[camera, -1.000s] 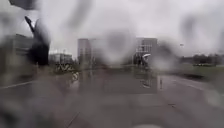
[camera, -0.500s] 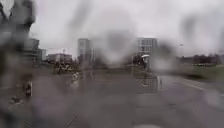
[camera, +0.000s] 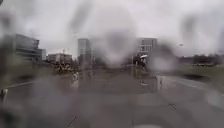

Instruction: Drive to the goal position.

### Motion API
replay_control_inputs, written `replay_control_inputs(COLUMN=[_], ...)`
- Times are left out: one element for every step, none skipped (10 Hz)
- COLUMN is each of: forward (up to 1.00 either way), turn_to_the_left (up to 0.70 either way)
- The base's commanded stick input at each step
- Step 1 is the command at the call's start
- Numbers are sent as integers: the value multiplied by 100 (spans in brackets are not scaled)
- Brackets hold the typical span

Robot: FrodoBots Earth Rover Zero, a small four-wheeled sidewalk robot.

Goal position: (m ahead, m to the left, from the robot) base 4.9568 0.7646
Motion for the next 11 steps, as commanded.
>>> replay_control_inputs(forward=[7, 7, 7, 7, 7, 7, 7, 7, 7, 7, 7], turn_to_the_left=[0, 0, 0, 0, 0, 0, 0, 0, 0, 0, 0])
